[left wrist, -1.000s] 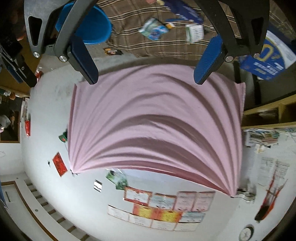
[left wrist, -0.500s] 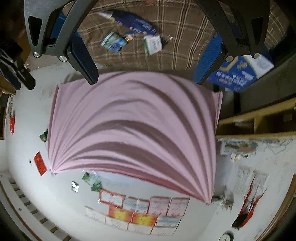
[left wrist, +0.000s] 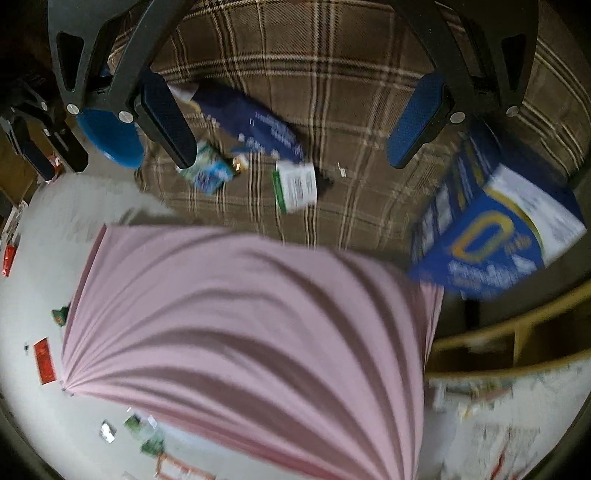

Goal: Collect trash
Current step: 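Move both tools back over the bed, then grasp the blue bag with the left tool while the right tool grasps the eagle-print snack bag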

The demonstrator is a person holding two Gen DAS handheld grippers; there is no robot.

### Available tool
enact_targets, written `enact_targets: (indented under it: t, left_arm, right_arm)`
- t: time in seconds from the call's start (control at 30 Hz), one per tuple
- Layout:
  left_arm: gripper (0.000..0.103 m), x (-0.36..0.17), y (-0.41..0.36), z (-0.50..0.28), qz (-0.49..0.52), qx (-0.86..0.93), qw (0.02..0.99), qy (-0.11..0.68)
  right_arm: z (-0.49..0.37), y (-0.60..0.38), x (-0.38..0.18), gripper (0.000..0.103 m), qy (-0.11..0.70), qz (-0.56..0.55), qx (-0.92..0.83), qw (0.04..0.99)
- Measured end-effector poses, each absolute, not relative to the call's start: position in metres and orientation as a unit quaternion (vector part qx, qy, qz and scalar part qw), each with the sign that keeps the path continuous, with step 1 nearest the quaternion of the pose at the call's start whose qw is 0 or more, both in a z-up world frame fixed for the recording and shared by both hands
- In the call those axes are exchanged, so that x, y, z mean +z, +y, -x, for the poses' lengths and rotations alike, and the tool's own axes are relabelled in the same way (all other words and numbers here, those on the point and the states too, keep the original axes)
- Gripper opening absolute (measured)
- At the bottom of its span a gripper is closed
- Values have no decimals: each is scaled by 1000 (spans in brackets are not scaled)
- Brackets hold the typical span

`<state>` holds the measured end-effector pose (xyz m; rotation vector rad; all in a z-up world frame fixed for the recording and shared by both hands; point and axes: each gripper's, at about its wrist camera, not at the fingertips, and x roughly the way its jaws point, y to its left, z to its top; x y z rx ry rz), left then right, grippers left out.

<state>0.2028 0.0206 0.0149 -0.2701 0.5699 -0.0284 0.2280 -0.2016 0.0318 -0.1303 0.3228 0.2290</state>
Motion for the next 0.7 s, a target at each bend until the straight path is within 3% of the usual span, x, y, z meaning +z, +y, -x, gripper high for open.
enact_targets:
  t: [0.33,0.47,0.63,0.67,0.7]
  left_arm:
    - [95,-14,-4,-237,184,-31,911,369]
    - [86,-25,-15,-256,182,-27,892,412]
    - [62,-36,-20,-265,184,-18,886,425]
    - [53,-37,-20,-267,182,-21,886,427]
    - [52,-38,-21,-269,180,-23,885,430]
  right_arm:
    - [-259,-214,10,102,244,64,100,962]
    - [-273,-221,5,101,268,55,91,958]
    - [-289,-220,-3,99,295,54,101,949]
    - [-292,-219,-4,99,299,56,106,947]
    - [-296,-216,-5,99,304,60,110,944]
